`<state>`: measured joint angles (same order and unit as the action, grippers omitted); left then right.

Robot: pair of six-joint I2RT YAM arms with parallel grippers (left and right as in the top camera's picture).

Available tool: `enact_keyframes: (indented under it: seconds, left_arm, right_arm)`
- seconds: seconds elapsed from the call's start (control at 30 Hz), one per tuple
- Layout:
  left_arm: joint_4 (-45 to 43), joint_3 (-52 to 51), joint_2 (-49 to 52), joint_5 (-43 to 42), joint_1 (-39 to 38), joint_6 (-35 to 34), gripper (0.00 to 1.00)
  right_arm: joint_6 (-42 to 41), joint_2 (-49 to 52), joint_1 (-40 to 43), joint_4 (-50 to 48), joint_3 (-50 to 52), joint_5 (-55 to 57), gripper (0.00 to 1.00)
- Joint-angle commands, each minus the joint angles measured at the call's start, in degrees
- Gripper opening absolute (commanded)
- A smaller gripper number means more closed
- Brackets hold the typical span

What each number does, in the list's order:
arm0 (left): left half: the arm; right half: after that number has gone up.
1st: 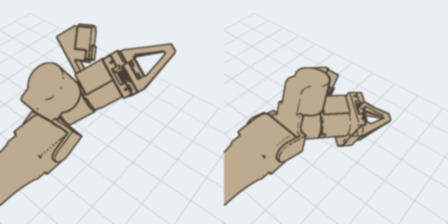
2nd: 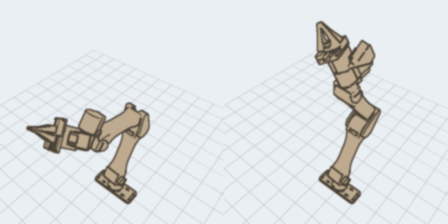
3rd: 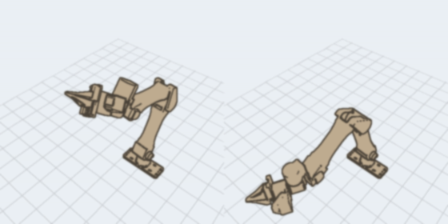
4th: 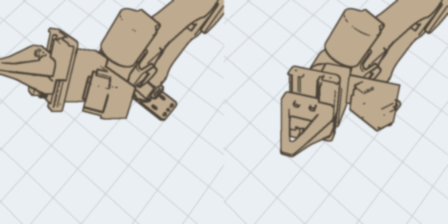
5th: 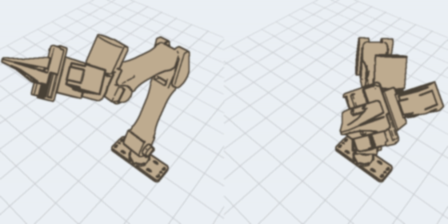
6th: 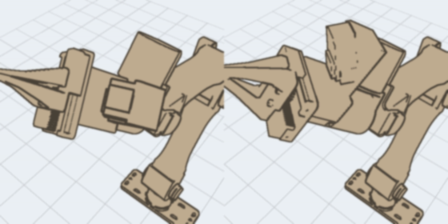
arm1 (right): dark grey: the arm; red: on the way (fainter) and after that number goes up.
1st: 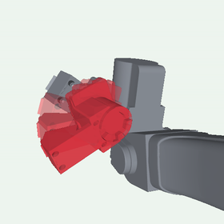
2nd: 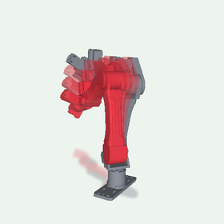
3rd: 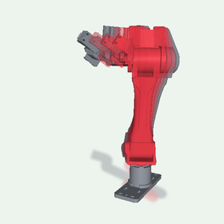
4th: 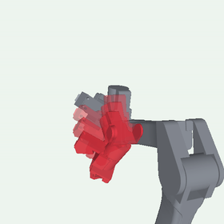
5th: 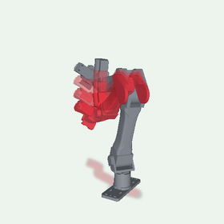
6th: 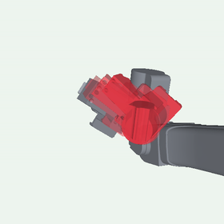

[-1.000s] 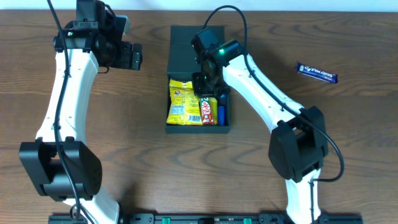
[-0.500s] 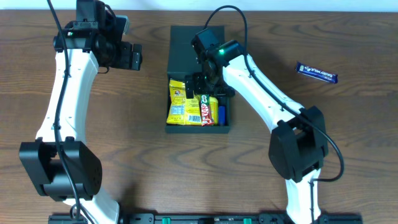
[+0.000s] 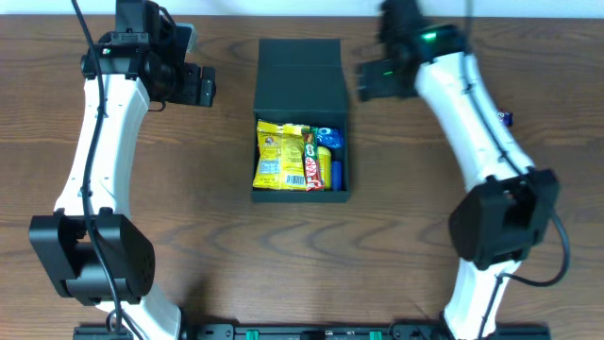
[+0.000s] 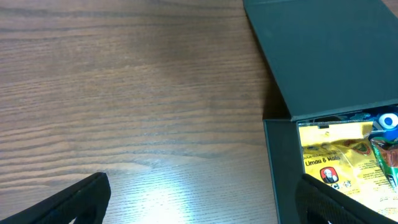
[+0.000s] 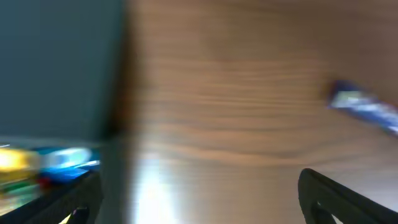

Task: Pack container
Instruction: 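Move the right gripper to the blue candy bar on the right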

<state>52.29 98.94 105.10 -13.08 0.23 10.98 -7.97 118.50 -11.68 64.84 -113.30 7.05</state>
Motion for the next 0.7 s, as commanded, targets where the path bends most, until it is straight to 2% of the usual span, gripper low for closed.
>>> enact_keyframes:
  seconds: [0.0, 0.07, 0.1, 0.2, 0.37, 0.67]
  left_arm:
    - [0.2, 1.4, -1.5, 0.6, 0.2, 0.8, 0.95]
    - [0.2, 1.4, -1.5, 0.5, 0.2, 0.7, 0.95]
    - [0.2, 1.4, -1.5, 0.6, 0.2, 0.7, 0.95]
    - [0.2, 1.4, -1.5, 0.5, 0.2, 0.5, 0.95]
    - [0.2, 1.4, -1.5, 0.3, 0.2, -1.4, 0.95]
    - [0.2, 1.4, -1.5, -0.3, 0.1, -4.9, 0.95]
  right_arm:
    - [10.4, 0.7, 6.0, -0.3, -0.3, 3.8, 0.99]
    - [17.5, 1.1, 9.3, -1.1, -0.3, 2.2, 0.99]
    - [25.7, 1.4, 12.0, -2.1, -0.3, -0.4, 0.99]
    - [36.1, 2.0, 15.9, -4.2, -0.3, -3.5, 0.99]
    - [44.7, 4.4, 21.1, -11.5, -0.3, -7.2, 0.99]
    - [53.9, 13.8, 24.8, -20.3, -0.3, -7.5, 0.99]
